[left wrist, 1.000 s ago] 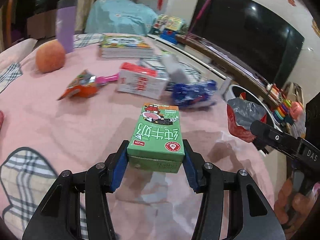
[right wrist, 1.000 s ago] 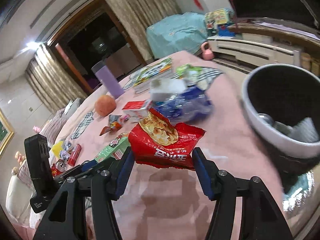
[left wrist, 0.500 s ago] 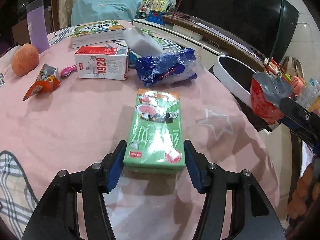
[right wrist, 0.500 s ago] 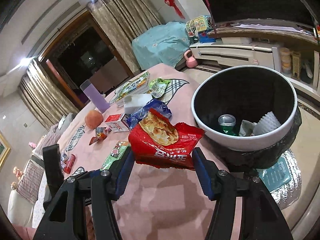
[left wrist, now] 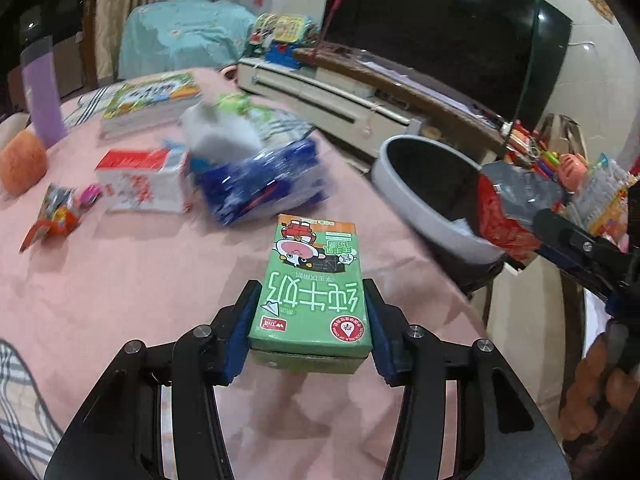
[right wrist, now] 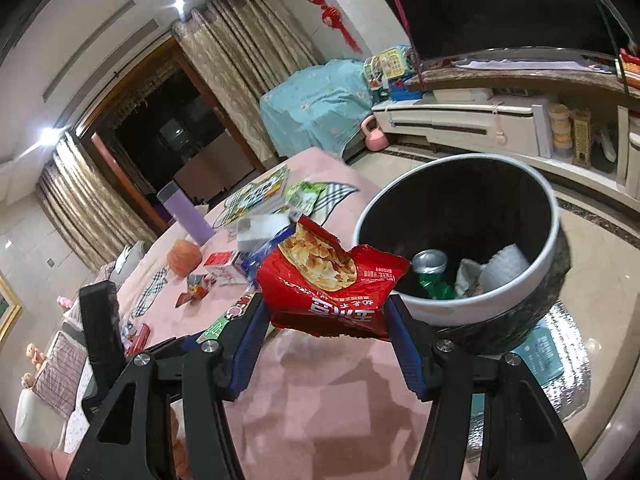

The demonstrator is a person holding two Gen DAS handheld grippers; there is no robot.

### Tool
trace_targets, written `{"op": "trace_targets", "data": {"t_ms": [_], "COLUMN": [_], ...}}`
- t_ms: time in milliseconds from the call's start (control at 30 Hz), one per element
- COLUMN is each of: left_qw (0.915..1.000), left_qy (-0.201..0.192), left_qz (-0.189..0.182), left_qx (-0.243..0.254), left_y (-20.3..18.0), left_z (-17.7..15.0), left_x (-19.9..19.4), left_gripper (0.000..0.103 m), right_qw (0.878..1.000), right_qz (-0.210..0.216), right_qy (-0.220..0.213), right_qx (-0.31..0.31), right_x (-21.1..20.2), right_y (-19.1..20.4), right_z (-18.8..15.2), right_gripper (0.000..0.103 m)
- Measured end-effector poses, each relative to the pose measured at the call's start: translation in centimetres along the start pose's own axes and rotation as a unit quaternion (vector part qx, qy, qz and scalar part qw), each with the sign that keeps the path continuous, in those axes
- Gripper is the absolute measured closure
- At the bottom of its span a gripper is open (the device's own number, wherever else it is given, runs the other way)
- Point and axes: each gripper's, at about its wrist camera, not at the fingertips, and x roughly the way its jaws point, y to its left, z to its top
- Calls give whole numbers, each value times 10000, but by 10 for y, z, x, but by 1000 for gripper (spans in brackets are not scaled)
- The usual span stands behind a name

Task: Collect trash
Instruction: 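Carry the milk carton and chip bag over the bin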

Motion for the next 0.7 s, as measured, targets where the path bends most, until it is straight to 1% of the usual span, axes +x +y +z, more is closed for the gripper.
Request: {"op": "trace_targets", "data": {"t_ms": [300, 500, 700], "left_qw": [9987, 9972, 9964], "left_qy": [-167, -191, -123], "left_qz": [-327, -432, -465], "left_qx": [343, 586, 702], "left_y": [-44, -72, -87], "left_z": [29, 49, 65], "left_x": [2, 16, 32], "left_gripper": [54, 54, 54], "right_qw": [9996, 9992, 9986], "right_qz": [-212, -355, -493], "right_qy": [-188, -143, -35], "right_qx": [42, 116, 178], "right_x": [-12, -7, 0], "right_y": [-25, -43, -62], "right_z": [19, 31, 40], "right_gripper": [43, 43, 43]}}
